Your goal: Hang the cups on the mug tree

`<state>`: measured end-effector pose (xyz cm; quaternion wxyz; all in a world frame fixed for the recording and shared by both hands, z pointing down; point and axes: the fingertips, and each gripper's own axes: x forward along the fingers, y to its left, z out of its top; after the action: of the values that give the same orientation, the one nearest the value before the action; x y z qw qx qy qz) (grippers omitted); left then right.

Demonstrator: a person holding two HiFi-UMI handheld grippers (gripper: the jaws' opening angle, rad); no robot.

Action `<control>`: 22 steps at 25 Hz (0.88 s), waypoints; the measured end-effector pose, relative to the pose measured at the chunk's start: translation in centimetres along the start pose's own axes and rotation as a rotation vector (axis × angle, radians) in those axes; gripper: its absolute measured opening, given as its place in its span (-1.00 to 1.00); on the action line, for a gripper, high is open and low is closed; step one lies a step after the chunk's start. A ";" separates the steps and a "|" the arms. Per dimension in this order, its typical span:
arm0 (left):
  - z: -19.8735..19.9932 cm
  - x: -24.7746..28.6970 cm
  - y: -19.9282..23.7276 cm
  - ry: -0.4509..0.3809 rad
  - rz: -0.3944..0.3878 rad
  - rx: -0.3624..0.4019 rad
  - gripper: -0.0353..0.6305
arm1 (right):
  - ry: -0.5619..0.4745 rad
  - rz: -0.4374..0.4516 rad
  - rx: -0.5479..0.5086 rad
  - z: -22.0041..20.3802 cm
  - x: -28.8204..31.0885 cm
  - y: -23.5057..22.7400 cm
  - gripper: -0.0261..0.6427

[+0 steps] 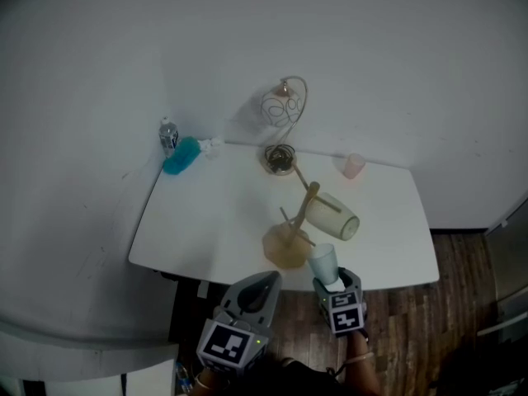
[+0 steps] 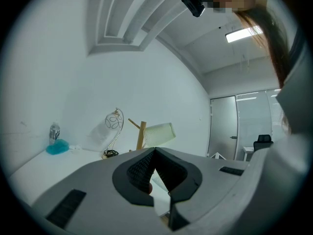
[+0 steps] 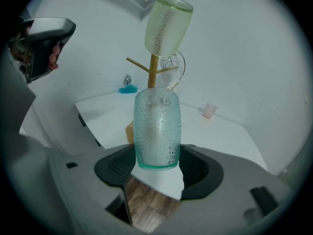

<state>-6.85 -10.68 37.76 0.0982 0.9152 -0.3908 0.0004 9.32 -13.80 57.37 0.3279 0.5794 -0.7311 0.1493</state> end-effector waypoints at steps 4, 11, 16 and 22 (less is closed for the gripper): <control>0.1 -0.2 0.7 -0.003 0.006 -0.008 -0.89 | 0.003 0.003 -0.003 0.3 0.3 0.4 -0.06; 0.0 -0.4 1.5 -0.005 0.011 -0.016 -0.89 | 0.027 0.002 -0.005 0.4 0.6 0.7 -0.06; -0.1 -0.6 1.8 -0.005 0.013 -0.024 -0.89 | 0.031 0.005 -0.011 0.5 0.8 0.9 -0.06; -0.1 -0.6 2.1 -0.008 0.014 -0.024 -0.89 | 0.040 0.013 -0.012 0.6 1.3 1.1 -0.06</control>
<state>-8.75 -11.70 38.17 0.1075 0.9113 -0.3974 -0.0071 7.95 -14.82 57.90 0.3448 0.5697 -0.7290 0.1585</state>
